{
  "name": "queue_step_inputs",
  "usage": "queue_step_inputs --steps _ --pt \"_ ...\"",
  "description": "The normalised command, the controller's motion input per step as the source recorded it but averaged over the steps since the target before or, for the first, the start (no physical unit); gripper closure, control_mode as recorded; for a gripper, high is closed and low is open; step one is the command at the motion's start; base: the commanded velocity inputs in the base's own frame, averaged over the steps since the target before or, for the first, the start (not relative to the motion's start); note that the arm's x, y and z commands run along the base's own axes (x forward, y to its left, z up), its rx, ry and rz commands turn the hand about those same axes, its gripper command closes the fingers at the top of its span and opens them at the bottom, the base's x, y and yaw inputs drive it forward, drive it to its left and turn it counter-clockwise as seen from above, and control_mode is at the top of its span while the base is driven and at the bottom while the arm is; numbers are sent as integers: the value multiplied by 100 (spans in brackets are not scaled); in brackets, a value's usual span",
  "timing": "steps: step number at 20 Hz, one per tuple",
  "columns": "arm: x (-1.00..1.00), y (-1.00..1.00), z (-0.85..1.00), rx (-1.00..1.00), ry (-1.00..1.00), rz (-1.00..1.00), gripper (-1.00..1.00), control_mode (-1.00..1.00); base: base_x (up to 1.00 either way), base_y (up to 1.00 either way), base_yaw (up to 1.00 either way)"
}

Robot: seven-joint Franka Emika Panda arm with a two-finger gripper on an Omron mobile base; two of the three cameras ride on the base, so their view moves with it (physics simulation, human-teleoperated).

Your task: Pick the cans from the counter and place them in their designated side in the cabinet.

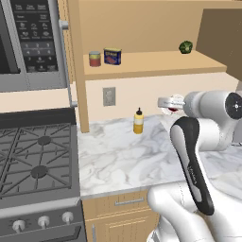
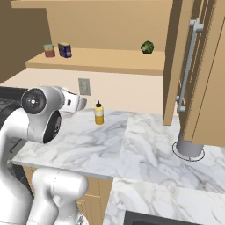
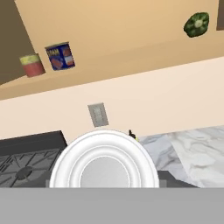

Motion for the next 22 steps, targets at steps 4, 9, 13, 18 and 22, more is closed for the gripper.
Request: queue_step_inputs --steps 4,9,13,18,22 --pt "-40 0 5 0 0 0 100 -100 0 0 0" --pt "-37 0 17 0 0 0 100 -100 0 0 0" --pt "-33 4 15 0 0 0 100 -100 0 0 0" --pt "-35 2 16 0 0 0 100 -100 0 0 0" --pt "-38 1 15 0 2 0 100 -100 0 0 0"
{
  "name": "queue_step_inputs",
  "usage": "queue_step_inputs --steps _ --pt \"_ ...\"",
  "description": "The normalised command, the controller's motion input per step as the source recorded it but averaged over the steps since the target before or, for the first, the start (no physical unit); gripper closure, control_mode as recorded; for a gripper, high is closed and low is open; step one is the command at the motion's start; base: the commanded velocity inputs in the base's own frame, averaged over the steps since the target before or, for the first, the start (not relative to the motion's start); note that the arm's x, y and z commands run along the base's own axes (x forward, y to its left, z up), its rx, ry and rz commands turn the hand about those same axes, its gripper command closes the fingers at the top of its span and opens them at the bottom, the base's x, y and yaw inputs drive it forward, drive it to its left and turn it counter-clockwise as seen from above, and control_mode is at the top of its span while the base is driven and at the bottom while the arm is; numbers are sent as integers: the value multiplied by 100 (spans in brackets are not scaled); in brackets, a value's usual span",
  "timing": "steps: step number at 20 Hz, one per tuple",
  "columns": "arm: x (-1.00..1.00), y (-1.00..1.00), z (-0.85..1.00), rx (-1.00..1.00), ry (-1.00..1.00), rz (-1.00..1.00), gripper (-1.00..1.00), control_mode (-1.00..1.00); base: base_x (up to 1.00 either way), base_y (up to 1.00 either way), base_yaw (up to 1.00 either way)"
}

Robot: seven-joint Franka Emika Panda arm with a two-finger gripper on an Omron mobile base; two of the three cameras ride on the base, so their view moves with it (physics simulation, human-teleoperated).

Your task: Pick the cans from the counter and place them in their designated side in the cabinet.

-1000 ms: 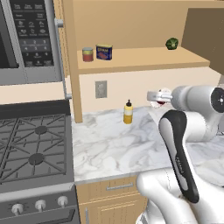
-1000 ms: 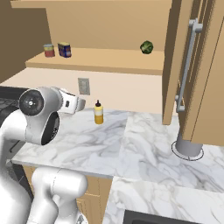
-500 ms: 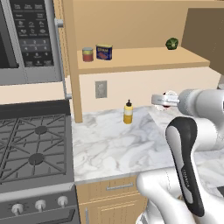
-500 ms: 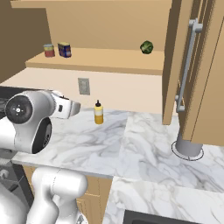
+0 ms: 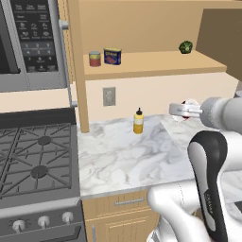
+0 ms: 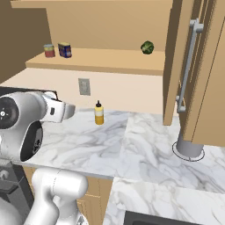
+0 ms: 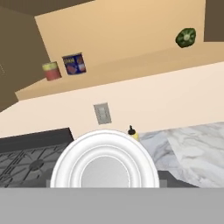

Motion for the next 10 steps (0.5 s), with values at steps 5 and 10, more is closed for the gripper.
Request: queue_step_inputs --steps 5,10 --pt "-35 0 15 0 2 0 100 -100 0 0 0" --pt "-21 0 17 0 0 0 100 -100 0 0 0"
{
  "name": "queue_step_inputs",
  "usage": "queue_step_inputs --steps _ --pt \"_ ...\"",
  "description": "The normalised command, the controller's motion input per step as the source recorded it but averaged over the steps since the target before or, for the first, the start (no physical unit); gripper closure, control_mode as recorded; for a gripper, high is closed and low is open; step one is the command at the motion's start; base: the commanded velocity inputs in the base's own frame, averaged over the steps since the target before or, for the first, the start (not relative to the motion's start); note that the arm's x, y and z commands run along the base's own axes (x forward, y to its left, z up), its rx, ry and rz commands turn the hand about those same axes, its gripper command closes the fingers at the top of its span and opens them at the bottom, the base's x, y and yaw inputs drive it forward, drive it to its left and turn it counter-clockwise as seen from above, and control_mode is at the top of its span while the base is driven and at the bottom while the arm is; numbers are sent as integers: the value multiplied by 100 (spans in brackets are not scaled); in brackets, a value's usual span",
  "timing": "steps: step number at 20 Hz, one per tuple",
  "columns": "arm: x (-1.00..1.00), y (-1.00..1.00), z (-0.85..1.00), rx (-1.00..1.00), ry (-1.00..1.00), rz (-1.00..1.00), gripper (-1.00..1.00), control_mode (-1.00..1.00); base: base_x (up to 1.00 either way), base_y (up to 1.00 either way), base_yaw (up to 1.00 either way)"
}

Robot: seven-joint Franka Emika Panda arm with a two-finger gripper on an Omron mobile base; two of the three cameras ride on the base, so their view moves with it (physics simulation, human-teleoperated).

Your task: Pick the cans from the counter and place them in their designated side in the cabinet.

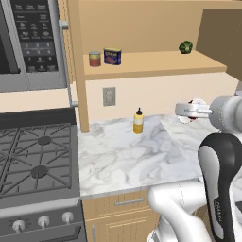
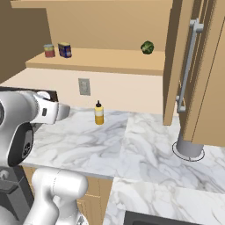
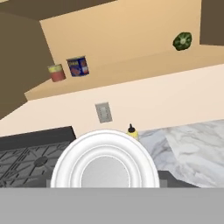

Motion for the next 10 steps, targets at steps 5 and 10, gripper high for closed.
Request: queue_step_inputs --steps 5,10 --pt "-10 0 19 0 0 0 100 -100 0 0 0" --pt "-12 0 22 0 0 0 100 -100 0 0 0"
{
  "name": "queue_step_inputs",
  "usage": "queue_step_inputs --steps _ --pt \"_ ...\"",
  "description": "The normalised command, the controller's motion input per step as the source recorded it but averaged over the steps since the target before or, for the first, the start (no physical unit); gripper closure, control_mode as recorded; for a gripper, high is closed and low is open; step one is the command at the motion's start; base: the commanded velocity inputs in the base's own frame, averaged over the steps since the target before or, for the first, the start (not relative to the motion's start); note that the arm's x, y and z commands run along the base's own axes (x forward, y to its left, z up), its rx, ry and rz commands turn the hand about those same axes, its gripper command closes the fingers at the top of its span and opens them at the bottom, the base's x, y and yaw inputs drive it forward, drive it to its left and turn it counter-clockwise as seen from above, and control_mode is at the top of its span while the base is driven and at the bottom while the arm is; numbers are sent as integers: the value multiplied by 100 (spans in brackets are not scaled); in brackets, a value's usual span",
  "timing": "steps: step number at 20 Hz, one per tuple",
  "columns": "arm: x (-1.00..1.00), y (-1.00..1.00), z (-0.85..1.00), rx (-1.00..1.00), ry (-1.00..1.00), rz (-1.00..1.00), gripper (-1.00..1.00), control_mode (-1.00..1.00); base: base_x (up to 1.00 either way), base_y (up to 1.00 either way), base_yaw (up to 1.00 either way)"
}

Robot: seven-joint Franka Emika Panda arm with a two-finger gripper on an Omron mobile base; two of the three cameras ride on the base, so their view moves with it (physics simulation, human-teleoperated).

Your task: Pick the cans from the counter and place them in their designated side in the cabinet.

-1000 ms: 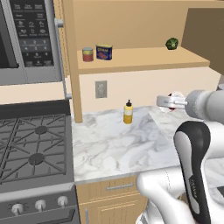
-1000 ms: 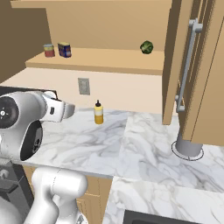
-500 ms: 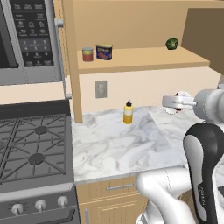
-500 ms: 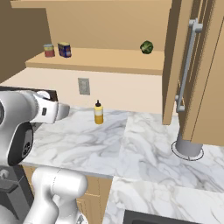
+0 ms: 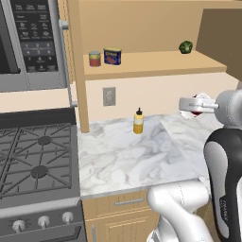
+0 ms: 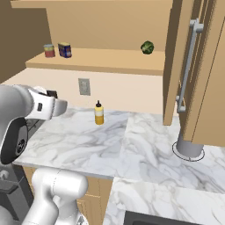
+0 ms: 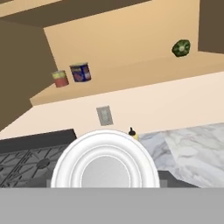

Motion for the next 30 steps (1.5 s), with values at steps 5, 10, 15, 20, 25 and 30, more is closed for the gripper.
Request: queue_step_inputs --steps 5,10,15,20,25,30 --pt "-2 0 18 0 -1 0 100 -100 0 0 0" --pt "-1 0 22 0 -2 0 100 -100 0 0 0" --pt "0 0 17 0 -1 0 100 -100 0 0 0" --pt "0 0 19 0 -3 0 100 -100 0 0 0" --pt "0 0 24 0 -4 0 100 -100 0 0 0" --pt "0 0 22 0 -6 0 100 -100 0 0 0"
